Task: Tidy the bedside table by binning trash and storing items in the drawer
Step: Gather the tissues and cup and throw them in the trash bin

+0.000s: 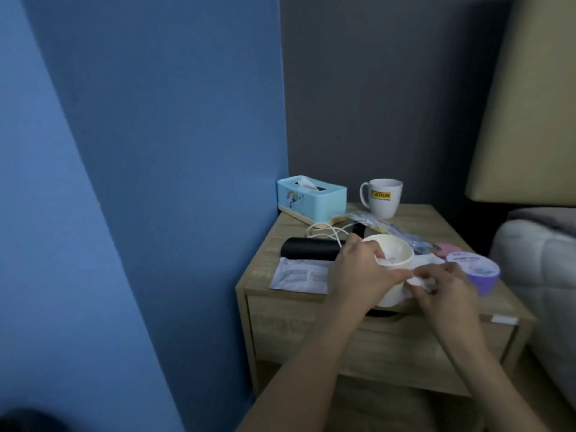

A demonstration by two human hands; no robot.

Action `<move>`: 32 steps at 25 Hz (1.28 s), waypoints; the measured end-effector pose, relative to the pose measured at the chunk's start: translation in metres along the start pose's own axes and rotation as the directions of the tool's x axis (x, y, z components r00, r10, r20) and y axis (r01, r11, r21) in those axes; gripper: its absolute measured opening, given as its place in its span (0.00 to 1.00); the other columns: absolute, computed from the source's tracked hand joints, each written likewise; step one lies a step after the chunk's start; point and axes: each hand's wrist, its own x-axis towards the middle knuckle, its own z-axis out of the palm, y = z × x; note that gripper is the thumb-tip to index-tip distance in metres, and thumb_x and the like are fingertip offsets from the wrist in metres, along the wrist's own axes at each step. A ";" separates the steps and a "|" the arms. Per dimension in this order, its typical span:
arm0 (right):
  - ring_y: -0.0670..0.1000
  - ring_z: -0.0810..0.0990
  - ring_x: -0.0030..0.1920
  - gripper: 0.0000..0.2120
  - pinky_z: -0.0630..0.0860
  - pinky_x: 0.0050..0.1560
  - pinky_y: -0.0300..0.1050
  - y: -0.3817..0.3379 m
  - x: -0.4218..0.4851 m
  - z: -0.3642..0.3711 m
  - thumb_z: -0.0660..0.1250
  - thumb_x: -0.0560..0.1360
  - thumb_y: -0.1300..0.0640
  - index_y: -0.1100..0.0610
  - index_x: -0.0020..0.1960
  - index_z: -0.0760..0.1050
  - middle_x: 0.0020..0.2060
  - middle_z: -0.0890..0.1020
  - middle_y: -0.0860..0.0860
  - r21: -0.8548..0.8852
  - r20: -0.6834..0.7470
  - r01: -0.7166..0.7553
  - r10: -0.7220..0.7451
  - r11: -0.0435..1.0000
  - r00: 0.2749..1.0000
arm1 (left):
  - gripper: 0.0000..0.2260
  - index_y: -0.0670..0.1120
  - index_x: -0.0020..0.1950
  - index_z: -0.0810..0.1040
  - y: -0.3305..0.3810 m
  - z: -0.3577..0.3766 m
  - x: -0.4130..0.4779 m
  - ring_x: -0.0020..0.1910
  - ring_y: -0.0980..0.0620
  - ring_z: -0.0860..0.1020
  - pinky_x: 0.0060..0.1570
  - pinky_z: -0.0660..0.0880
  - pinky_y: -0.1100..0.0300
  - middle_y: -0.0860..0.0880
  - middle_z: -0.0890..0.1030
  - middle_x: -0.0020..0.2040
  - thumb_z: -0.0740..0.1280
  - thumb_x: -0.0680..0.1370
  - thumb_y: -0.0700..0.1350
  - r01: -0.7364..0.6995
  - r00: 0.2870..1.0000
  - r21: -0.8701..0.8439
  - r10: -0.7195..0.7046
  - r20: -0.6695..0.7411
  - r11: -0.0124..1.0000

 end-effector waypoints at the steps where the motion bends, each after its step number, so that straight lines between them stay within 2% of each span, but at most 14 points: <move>1: 0.56 0.73 0.42 0.09 0.69 0.43 0.45 0.004 -0.001 0.003 0.74 0.64 0.65 0.62 0.44 0.82 0.43 0.79 0.59 -0.060 0.002 0.018 -0.018 0.998 1.000 | 0.22 0.45 0.53 0.79 0.000 0.002 0.003 0.58 0.48 0.73 0.50 0.70 0.55 0.48 0.72 0.58 0.74 0.66 0.57 0.008 1.000 0.005 -0.008 -0.001 1.000; 4: 0.62 0.73 0.46 0.09 0.73 0.44 0.54 0.011 0.002 0.012 0.75 0.64 0.63 0.58 0.44 0.83 0.44 0.84 0.59 -0.252 0.042 0.054 -0.045 0.966 0.998 | 0.23 0.45 0.55 0.78 0.000 0.003 0.012 0.60 0.48 0.73 0.52 0.71 0.55 0.48 0.72 0.60 0.73 0.67 0.58 0.031 1.000 0.024 -0.031 -0.001 0.999; 8: 0.63 0.74 0.45 0.08 0.73 0.46 0.52 0.008 0.011 0.019 0.71 0.67 0.64 0.62 0.47 0.82 0.43 0.83 0.63 -0.176 0.149 0.056 -0.029 0.983 0.988 | 0.24 0.46 0.57 0.76 0.002 0.004 0.019 0.61 0.47 0.73 0.53 0.71 0.54 0.47 0.72 0.61 0.73 0.67 0.58 0.025 1.000 0.062 -0.025 0.002 0.998; 10: 0.63 0.76 0.47 0.11 0.72 0.47 0.50 0.009 0.011 0.015 0.71 0.68 0.63 0.63 0.49 0.81 0.45 0.82 0.63 -0.149 0.195 0.065 -0.035 0.987 0.980 | 0.28 0.49 0.61 0.70 0.002 0.007 0.019 0.62 0.46 0.73 0.53 0.71 0.53 0.47 0.71 0.63 0.74 0.66 0.57 0.024 1.000 0.025 -0.024 0.020 0.999; 13: 0.57 0.77 0.48 0.16 0.71 0.49 0.44 0.005 0.006 0.001 0.73 0.66 0.62 0.62 0.53 0.78 0.48 0.78 0.56 -0.040 0.215 0.020 -0.011 0.999 0.976 | 0.39 0.54 0.66 0.59 -0.005 0.011 0.010 0.66 0.45 0.69 0.58 0.71 0.49 0.48 0.67 0.68 0.77 0.63 0.56 0.023 1.000 -0.018 -0.023 0.015 1.000; 15: 0.51 0.76 0.48 0.17 0.70 0.48 0.41 0.002 -0.002 -0.012 0.73 0.67 0.62 0.60 0.55 0.76 0.50 0.76 0.52 -0.008 0.210 0.018 -0.016 1.000 0.978 | 0.41 0.55 0.68 0.57 -0.009 0.010 0.003 0.67 0.46 0.67 0.60 0.70 0.48 0.48 0.65 0.69 0.76 0.62 0.57 0.009 0.999 0.035 -0.008 -0.037 0.999; 17: 0.52 0.77 0.52 0.18 0.70 0.51 0.40 -0.002 -0.010 -0.024 0.71 0.67 0.63 0.58 0.56 0.76 0.56 0.78 0.54 -0.025 0.235 0.045 -0.038 0.999 0.971 | 0.36 0.53 0.70 0.58 -0.007 0.002 -0.011 0.67 0.46 0.66 0.62 0.68 0.47 0.47 0.64 0.70 0.73 0.67 0.55 0.001 0.989 0.102 0.014 -0.146 0.995; 19: 0.54 0.76 0.59 0.19 0.72 0.56 0.44 -0.009 -0.010 -0.039 0.69 0.68 0.63 0.56 0.59 0.76 0.63 0.76 0.54 -0.103 0.249 -0.001 0.026 0.995 0.968 | 0.27 0.49 0.67 0.63 -0.004 -0.010 -0.019 0.65 0.47 0.69 0.61 0.69 0.49 0.47 0.69 0.67 0.69 0.72 0.48 -0.008 0.963 0.040 0.019 -0.268 0.999; 21: 0.56 0.74 0.61 0.18 0.72 0.58 0.49 -0.024 -0.005 -0.054 0.68 0.69 0.62 0.56 0.59 0.75 0.65 0.74 0.54 -0.143 0.262 -0.008 0.045 0.990 0.964 | 0.16 0.46 0.59 0.71 0.002 -0.029 -0.029 0.57 0.49 0.73 0.57 0.73 0.50 0.48 0.76 0.58 0.67 0.73 0.41 -0.057 0.931 -0.058 0.032 -0.363 0.997; 22: 0.57 0.75 0.60 0.18 0.72 0.58 0.50 -0.037 0.001 -0.069 0.68 0.69 0.62 0.57 0.59 0.76 0.64 0.75 0.55 -0.130 0.242 -0.020 0.051 0.991 0.969 | 0.11 0.45 0.55 0.73 0.013 -0.042 -0.034 0.53 0.51 0.75 0.54 0.74 0.54 0.48 0.78 0.53 0.66 0.73 0.39 -0.079 0.932 -0.081 0.045 -0.358 0.994; 24: 0.57 0.78 0.55 0.16 0.74 0.55 0.48 -0.072 0.017 -0.106 0.67 0.69 0.64 0.58 0.57 0.77 0.59 0.78 0.56 -0.052 0.192 -0.079 0.087 0.996 0.978 | 0.05 0.44 0.48 0.75 0.043 -0.076 -0.045 0.44 0.59 0.75 0.45 0.72 0.69 0.51 0.79 0.46 0.64 0.75 0.37 -0.065 0.972 -0.137 0.032 -0.233 0.988; 25: 0.57 0.79 0.53 0.16 0.75 0.53 0.48 -0.095 0.035 -0.136 0.66 0.69 0.65 0.58 0.56 0.78 0.57 0.79 0.56 0.007 0.187 -0.142 0.139 0.990 0.972 | 0.04 0.44 0.46 0.76 0.069 -0.102 -0.039 0.41 0.61 0.75 0.41 0.71 0.73 0.53 0.79 0.42 0.64 0.75 0.36 -0.017 0.992 -0.176 -0.005 -0.127 0.984; 29: 0.52 0.79 0.55 0.16 0.76 0.55 0.47 -0.168 0.061 -0.221 0.62 0.70 0.58 0.52 0.57 0.76 0.57 0.81 0.52 0.228 0.280 -0.228 0.161 0.947 0.946 | 0.05 0.46 0.45 0.78 0.139 -0.176 -0.052 0.44 0.63 0.77 0.40 0.68 0.77 0.55 0.81 0.42 0.64 0.77 0.38 0.101 0.987 -0.273 -0.062 0.148 0.957; 32: 0.51 0.79 0.56 0.14 0.76 0.56 0.45 -0.248 0.095 -0.314 0.62 0.70 0.56 0.44 0.54 0.76 0.54 0.82 0.51 0.306 0.420 -0.326 0.180 0.894 0.889 | 0.06 0.48 0.46 0.78 0.222 -0.262 -0.063 0.43 0.65 0.76 0.39 0.68 0.76 0.54 0.81 0.45 0.63 0.77 0.39 0.187 0.958 -0.261 -0.117 0.263 0.947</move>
